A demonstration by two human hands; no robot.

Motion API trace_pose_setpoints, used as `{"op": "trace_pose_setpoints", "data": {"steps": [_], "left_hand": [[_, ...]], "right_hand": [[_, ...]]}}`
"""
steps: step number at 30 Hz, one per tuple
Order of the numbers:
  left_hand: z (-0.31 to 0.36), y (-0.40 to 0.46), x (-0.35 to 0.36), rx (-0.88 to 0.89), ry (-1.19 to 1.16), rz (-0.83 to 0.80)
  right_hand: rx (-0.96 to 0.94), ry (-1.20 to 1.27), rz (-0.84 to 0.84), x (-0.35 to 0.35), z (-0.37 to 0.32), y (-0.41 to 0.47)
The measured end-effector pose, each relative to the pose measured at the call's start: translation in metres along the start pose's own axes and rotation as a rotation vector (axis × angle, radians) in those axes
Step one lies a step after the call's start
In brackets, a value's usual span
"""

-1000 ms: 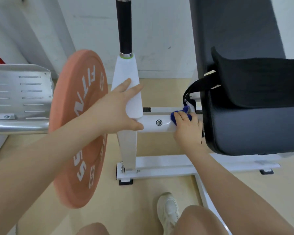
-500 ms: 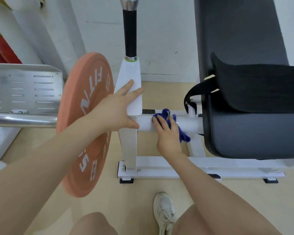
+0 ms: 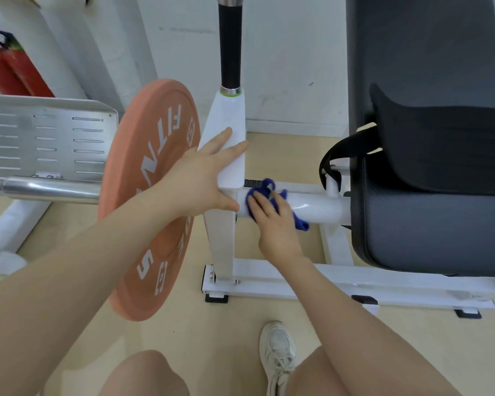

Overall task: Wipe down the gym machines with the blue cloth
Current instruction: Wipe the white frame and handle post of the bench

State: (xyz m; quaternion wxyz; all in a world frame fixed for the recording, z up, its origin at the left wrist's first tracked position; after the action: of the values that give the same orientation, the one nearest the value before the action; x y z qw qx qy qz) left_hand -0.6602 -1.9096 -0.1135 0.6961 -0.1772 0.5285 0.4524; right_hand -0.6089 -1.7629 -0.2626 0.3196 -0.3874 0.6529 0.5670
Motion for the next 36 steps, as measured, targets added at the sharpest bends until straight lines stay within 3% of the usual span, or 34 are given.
{"op": "trace_pose_setpoints", "data": {"steps": [3,7,12,15,18,20,24,26,30,36], "left_hand": [[0.000,0.000,-0.001,0.003,0.001,0.002],[0.002,-0.002,0.001,0.011,0.037,0.023],[0.002,-0.013,0.001,0.028,0.013,0.198],[-0.003,-0.029,0.009,0.101,0.014,0.405],[-0.011,-0.034,0.016,0.154,-0.042,0.503],[-0.012,-0.032,0.014,0.149,-0.072,0.511],[-0.008,-0.030,0.011,0.168,-0.050,0.477],[-0.009,-0.031,0.009,0.175,-0.037,0.450],[-0.011,-0.038,0.007,0.191,-0.003,0.416],[-0.021,-0.070,-0.010,0.334,0.158,0.484]], "right_hand": [[-0.204,-0.057,0.009,-0.003,0.006,0.002],[0.120,-0.050,0.108,-0.006,0.021,0.002],[0.013,-0.105,0.115,-0.008,0.030,-0.001],[0.289,-0.159,0.099,-0.028,0.078,-0.019],[0.467,-0.210,0.083,-0.032,0.080,-0.022],[0.391,-0.182,0.109,-0.029,0.059,-0.006],[0.089,-0.013,-0.099,-0.017,0.030,0.008],[0.074,-0.020,-0.106,-0.022,0.043,0.010],[0.300,-0.140,-0.089,-0.032,0.043,0.015],[-0.077,0.126,-0.212,-0.004,-0.002,0.017]]}}
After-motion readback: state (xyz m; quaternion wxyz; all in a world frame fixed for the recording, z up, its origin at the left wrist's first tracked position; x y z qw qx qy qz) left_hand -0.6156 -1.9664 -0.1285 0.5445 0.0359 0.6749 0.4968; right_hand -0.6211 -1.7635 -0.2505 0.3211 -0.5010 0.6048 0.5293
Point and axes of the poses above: each hand's wrist, its own y-axis towards the middle knuckle, its own x-axis out of the palm, z = x × y, the point moved 2 cm from there along y, towards the middle knuckle, and after that the axes turned 15 degrees about z, right-handed, at the moved point
